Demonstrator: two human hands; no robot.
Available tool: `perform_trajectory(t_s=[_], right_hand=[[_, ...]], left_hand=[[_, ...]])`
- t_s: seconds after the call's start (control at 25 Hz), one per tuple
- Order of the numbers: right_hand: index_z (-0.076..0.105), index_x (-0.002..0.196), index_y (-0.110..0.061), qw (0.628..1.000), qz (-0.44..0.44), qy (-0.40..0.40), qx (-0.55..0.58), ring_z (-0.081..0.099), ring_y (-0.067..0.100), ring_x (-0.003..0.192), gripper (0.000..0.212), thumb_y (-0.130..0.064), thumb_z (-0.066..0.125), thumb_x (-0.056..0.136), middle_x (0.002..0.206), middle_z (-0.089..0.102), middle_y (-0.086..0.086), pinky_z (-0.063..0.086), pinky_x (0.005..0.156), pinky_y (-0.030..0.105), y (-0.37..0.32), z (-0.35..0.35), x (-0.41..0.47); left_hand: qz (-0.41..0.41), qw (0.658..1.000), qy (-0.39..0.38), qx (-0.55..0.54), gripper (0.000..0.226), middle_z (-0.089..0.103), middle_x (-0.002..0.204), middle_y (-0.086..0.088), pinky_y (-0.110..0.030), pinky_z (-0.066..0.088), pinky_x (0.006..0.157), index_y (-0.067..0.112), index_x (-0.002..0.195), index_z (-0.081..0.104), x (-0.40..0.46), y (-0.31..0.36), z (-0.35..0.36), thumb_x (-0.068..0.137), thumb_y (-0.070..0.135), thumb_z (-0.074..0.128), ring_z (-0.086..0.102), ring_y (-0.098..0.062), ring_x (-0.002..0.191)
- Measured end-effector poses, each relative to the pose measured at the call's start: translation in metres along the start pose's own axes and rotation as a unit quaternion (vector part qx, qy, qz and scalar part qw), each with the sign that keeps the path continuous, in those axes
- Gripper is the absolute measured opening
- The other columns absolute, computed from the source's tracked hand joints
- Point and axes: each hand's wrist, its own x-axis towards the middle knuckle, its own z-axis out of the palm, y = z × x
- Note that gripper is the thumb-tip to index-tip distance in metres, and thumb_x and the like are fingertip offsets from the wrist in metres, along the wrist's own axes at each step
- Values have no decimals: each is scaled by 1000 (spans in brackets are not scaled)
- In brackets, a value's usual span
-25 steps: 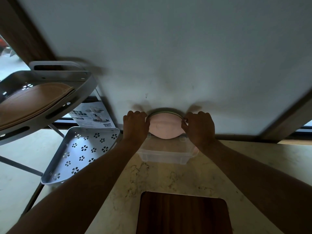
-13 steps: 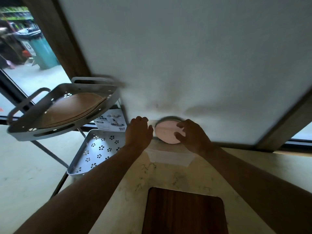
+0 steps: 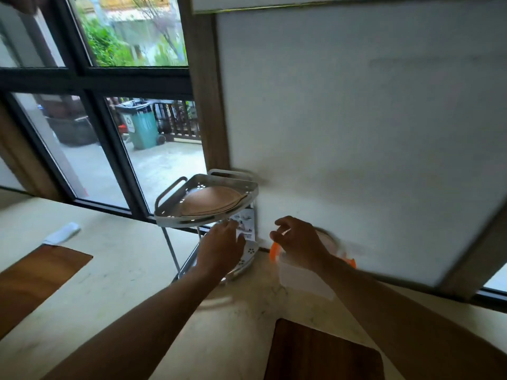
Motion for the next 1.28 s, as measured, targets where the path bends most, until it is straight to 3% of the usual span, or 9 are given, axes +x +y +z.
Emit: perform_trajectory(t_s=[0.24,0.36,0.48,0.64,0.8,0.96,1.2,1.28], right_hand=[[68,108,-10,1000,-7,20,16,65,11,82,33,-35,63,88,103,74,5,41,61,9,-60,26,6],[70,77,-5,999,7,30,20,65,17,66,29,-32,61,86,76,73,9,46,62,28,-81,41,19],[64,59,-12,998,34,47,26,59,12,52,37,-35,61,88,57,65,1,42,55,24,-88,54,35],[66,64,-15,985,125,27,117,69,14,56,39,-45,61,88,64,73,1,55,64,30,-86,68,57],[69,70,-11,962,197,45,182,68,11,45,48,-57,64,81,51,70,-3,49,42,19,-86,82,81],[68,66,-12,961,202,56,178,65,9,41,46,-56,64,80,48,68,-7,45,37,17,-84,96,94],[67,66,-10,957,224,87,162,63,9,39,43,-50,65,81,47,66,-2,47,43,21,-85,107,104],[66,68,-10,962,219,77,142,66,14,45,35,-42,66,82,54,69,2,54,54,27,-88,106,106]], left_hand=[[-28,998,44,16,24,67,109,-9,-40,55,69,13,105,63,-11,-37,-57,89,29,55,64,-29,91],[-7,998,52,26,26,64,114,-10,-42,56,74,11,107,61,-4,-56,-67,87,29,59,60,-29,99],[13,999,48,21,34,61,121,-11,-43,54,84,12,114,62,13,-71,-65,86,31,64,56,-30,110],[26,1000,6,14,46,59,128,-12,-44,50,94,13,123,61,38,-79,-49,84,36,67,52,-30,118],[57,998,-14,12,29,65,110,-8,-42,53,83,16,111,68,56,-86,-31,84,28,66,58,-29,104],[55,998,18,-18,18,67,98,-9,-42,53,72,13,100,70,61,-90,-21,85,15,62,57,-30,95],[66,997,32,-22,18,68,99,-8,-43,53,72,11,100,71,60,-90,-22,85,9,61,56,-31,97],[64,997,30,-18,17,67,97,-6,-42,53,71,12,98,72,59,-88,-23,85,9,61,56,-30,95]])
